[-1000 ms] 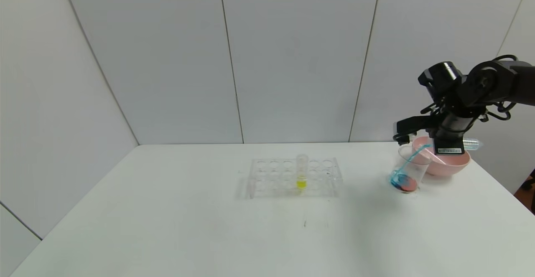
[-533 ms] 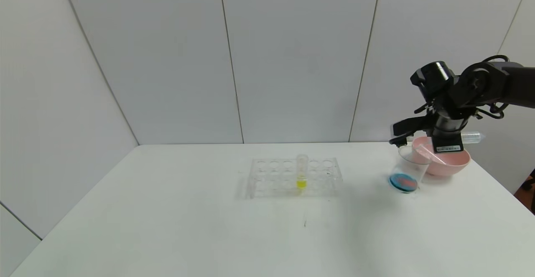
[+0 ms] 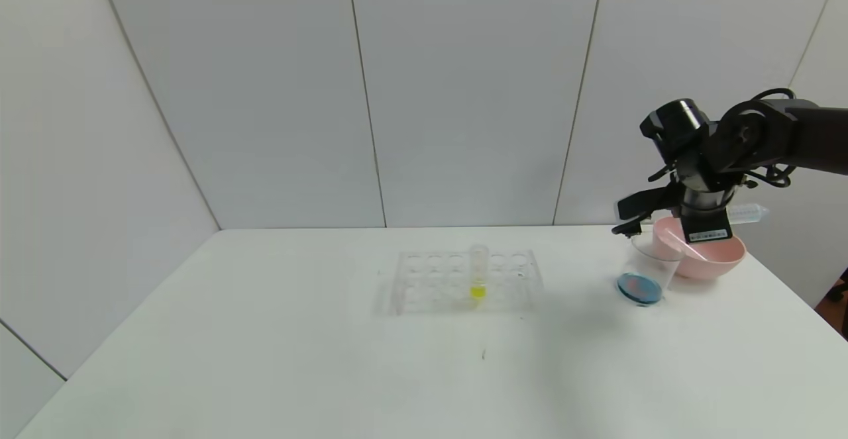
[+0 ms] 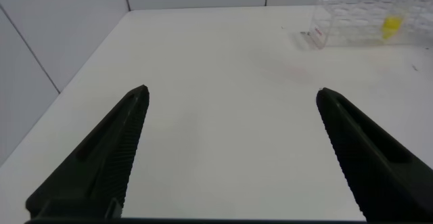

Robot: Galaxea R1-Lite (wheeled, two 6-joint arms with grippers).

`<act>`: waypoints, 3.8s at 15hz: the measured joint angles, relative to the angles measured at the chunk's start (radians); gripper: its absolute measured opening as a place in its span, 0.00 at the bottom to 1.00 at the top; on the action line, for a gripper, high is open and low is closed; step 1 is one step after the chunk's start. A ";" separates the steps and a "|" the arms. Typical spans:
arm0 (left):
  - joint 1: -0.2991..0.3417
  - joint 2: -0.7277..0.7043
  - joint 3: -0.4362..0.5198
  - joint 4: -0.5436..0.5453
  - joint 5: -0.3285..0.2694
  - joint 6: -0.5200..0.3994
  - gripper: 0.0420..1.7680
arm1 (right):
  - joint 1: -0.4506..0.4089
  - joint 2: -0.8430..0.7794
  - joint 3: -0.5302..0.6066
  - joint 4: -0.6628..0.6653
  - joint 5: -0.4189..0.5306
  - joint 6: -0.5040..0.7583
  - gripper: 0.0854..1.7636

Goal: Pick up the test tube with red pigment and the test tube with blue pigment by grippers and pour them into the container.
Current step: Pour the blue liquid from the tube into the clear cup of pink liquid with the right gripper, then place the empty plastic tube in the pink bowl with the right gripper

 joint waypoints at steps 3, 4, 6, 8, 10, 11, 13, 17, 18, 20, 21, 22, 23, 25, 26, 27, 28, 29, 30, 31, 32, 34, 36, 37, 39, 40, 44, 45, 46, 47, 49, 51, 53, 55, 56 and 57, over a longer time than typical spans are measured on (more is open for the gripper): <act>0.000 0.000 0.000 0.000 0.000 0.000 1.00 | 0.001 -0.003 0.000 -0.002 0.001 0.003 0.24; 0.000 0.000 0.000 0.000 0.000 0.000 1.00 | -0.002 -0.009 0.000 -0.001 0.008 0.005 0.24; 0.000 0.000 0.000 0.001 0.000 0.000 1.00 | -0.016 -0.032 0.000 -0.001 0.100 0.007 0.24; 0.000 0.000 0.000 0.000 0.000 0.000 1.00 | -0.048 -0.065 0.003 0.000 0.288 0.031 0.24; 0.000 0.000 0.000 0.000 0.000 0.000 1.00 | -0.086 -0.099 0.013 0.002 0.510 0.121 0.24; 0.000 0.000 0.000 0.000 0.000 0.000 1.00 | -0.101 -0.111 0.018 0.002 0.619 0.194 0.24; 0.000 0.000 0.000 0.000 0.000 0.000 1.00 | -0.122 -0.132 0.029 -0.001 0.806 0.393 0.24; 0.000 0.000 0.000 0.000 0.000 0.000 1.00 | -0.128 -0.176 0.160 -0.211 0.958 0.663 0.24; 0.000 0.000 0.000 0.000 0.000 0.000 1.00 | -0.128 -0.191 0.226 -0.333 0.981 0.710 0.24; 0.000 0.000 0.000 0.000 0.000 0.000 1.00 | -0.127 -0.226 0.390 -0.632 1.028 0.826 0.24; 0.000 0.000 0.000 0.000 0.000 0.000 1.00 | -0.126 -0.246 0.475 -0.795 1.044 0.903 0.24; 0.000 0.000 0.000 0.000 0.000 0.000 1.00 | -0.125 -0.264 0.547 -0.930 1.053 0.994 0.24; 0.000 0.000 0.000 0.000 0.000 0.000 1.00 | -0.123 -0.281 0.609 -1.040 1.059 1.093 0.24; 0.000 0.000 0.000 0.000 0.000 0.000 1.00 | -0.123 -0.310 0.711 -1.193 1.061 1.231 0.24; 0.000 0.000 0.000 0.000 0.000 0.000 1.00 | -0.128 -0.321 0.751 -1.242 1.060 1.264 0.24; 0.000 0.000 0.000 0.000 0.000 0.000 1.00 | -0.136 -0.330 0.790 -1.286 1.060 1.279 0.24; 0.000 0.000 0.000 0.000 0.000 0.000 1.00 | -0.144 -0.337 0.826 -1.331 1.060 1.286 0.24; 0.000 0.000 0.000 0.000 0.000 0.000 1.00 | -0.151 -0.341 0.853 -1.365 1.060 1.289 0.24; 0.000 0.000 0.000 0.000 0.000 0.000 1.00 | -0.157 -0.343 0.871 -1.380 1.060 1.290 0.24; 0.000 0.000 0.000 0.000 0.000 0.000 1.00 | -0.160 -0.345 0.885 -1.382 1.061 1.292 0.24; 0.000 0.000 0.000 0.000 0.000 0.000 1.00 | -0.165 -0.346 0.892 -1.384 1.062 1.293 0.24; 0.000 0.000 0.000 0.001 0.000 0.000 1.00 | -0.186 -0.344 0.897 -1.386 1.065 1.293 0.24; 0.000 0.000 0.000 0.000 0.000 0.000 1.00 | -0.224 -0.334 0.889 -1.386 1.079 1.292 0.24; 0.000 0.000 0.000 0.000 0.000 0.000 1.00 | -0.251 -0.326 0.880 -1.387 1.102 1.292 0.24; 0.000 0.000 0.000 0.000 0.000 0.000 1.00 | -0.308 -0.300 0.857 -1.394 1.141 1.289 0.24; 0.000 0.000 0.000 0.000 0.000 0.000 1.00 | -0.334 -0.282 0.840 -1.397 1.147 1.288 0.24; 0.000 0.000 0.000 0.000 0.000 0.000 1.00 | -0.413 -0.179 0.752 -1.410 1.147 1.287 0.24; 0.000 0.000 0.000 0.000 0.000 0.000 1.00 | -0.429 -0.146 0.726 -1.417 1.144 1.287 0.24; 0.000 0.000 0.000 0.000 0.000 0.000 1.00 | -0.444 -0.110 0.695 -1.421 1.143 1.287 0.24; 0.000 0.000 0.000 0.000 0.000 0.000 1.00 | -0.458 -0.078 0.666 -1.423 1.141 1.287 0.24; 0.000 0.000 0.000 0.000 0.000 0.000 1.00 | -0.481 -0.021 0.617 -1.422 1.141 1.287 0.24; 0.000 0.000 0.000 0.000 0.000 0.000 1.00 | -0.500 0.019 0.595 -1.424 1.139 1.279 0.28; 0.000 0.000 0.000 0.000 0.000 0.000 1.00 | -0.511 0.043 0.586 -1.427 1.139 1.268 0.44; 0.000 0.000 0.000 0.000 0.000 0.000 1.00 | -0.512 0.057 0.582 -1.431 1.139 1.269 0.56; 0.000 0.000 0.000 0.001 0.000 0.000 1.00 | -0.512 0.060 0.582 -1.434 1.137 1.269 0.61; 0.000 0.000 0.000 0.000 0.000 0.000 1.00 | -0.509 0.062 0.583 -1.446 1.137 1.269 0.65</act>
